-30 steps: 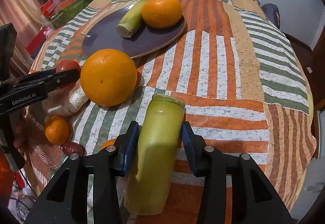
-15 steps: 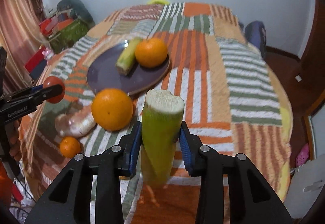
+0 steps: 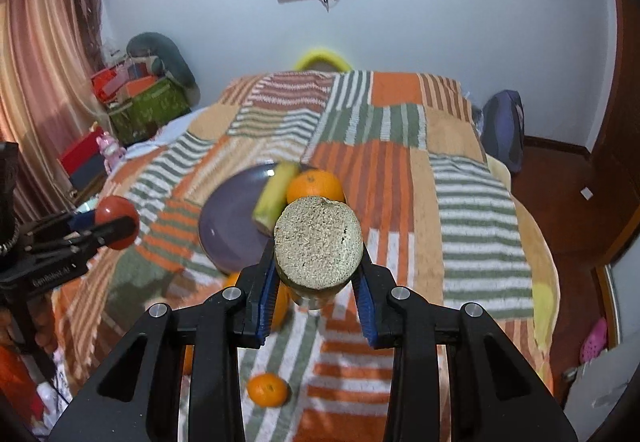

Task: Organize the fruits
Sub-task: 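Place the tomato on the plate with the left tool while the right places the gourd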

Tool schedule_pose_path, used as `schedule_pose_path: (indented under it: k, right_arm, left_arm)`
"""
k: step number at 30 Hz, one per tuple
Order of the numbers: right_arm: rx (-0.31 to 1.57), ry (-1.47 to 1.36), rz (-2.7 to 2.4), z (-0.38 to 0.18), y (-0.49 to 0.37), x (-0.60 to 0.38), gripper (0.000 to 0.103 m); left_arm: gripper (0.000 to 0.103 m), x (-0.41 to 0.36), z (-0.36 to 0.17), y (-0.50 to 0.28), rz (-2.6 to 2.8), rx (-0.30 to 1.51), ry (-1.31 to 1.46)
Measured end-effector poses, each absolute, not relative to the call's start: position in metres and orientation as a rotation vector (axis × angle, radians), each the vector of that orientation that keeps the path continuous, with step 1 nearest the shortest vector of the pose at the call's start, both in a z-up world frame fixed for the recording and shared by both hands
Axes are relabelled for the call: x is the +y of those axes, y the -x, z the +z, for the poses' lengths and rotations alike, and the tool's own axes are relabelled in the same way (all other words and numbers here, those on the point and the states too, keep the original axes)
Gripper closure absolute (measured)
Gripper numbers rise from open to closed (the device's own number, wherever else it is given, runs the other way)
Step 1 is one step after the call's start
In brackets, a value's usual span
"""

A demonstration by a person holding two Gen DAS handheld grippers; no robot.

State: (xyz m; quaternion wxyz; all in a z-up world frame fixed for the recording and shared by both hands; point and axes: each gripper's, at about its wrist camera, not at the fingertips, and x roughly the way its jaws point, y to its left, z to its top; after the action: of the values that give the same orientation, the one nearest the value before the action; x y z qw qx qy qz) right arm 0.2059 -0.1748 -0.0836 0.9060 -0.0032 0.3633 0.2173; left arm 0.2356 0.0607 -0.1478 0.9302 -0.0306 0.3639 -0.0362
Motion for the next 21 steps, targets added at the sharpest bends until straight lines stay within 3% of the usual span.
schedule_pose_path:
  k: [21]
  right_arm:
    - [0.833, 0.13, 0.525, -0.119, -0.26, -0.125, 0.072]
  left_arm:
    - [0.057, 0.054, -0.182, -0.306, -0.115, 0.806, 0.055]
